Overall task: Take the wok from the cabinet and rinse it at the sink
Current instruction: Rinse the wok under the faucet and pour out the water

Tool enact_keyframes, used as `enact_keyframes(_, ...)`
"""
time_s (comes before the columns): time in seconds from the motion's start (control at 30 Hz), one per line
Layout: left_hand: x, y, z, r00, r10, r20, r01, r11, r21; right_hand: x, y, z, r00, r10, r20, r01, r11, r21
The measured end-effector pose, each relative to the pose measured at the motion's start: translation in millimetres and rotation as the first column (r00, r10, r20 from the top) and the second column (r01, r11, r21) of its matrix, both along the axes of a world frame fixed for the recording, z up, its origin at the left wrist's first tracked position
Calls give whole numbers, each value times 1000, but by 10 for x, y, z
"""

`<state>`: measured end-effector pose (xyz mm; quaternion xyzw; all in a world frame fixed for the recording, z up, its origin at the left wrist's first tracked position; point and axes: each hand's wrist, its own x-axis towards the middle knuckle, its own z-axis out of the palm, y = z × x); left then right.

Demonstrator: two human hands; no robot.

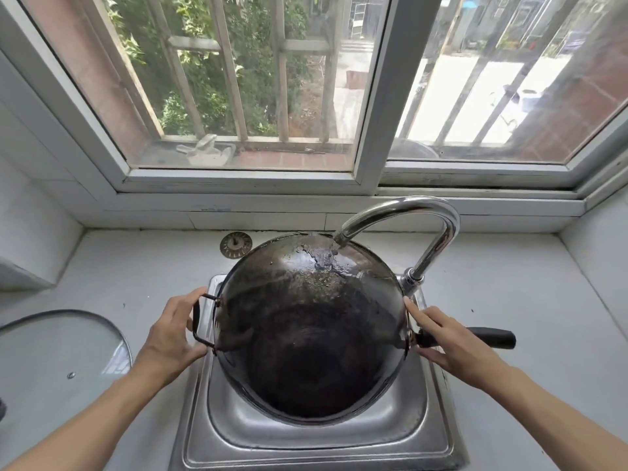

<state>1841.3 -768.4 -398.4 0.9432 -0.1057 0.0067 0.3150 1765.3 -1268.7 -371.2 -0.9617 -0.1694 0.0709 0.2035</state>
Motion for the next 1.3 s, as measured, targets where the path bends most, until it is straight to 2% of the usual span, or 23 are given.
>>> enact_keyframes(0.23, 10, -28, 41, 999, -35, 1, 35, 997, 67, -68, 35, -25, 998, -56, -1, 56, 998, 15)
enact_keyframes(0.43, 68, -150, 125, 972, -177, 153, 119, 936, 330, -229, -47, -111, 992, -127, -27, 128, 991, 47)
enact_keyframes(0.5, 109, -184, 129, 963, -203, 178, 126, 920, 371, -282, -70, -124, 989, -148, -27, 149, 987, 61)
enact_keyframes(1.03, 242, -551, 219, 889, -391, 238, 259, 859, 442, -645, -240, -196, 966, -253, -47, 256, 963, 79)
enact_keyframes(1.3, 359, -724, 265, 878, -429, 211, 303, 840, 450, -829, -276, -140, 943, -331, -33, 333, 935, 118)
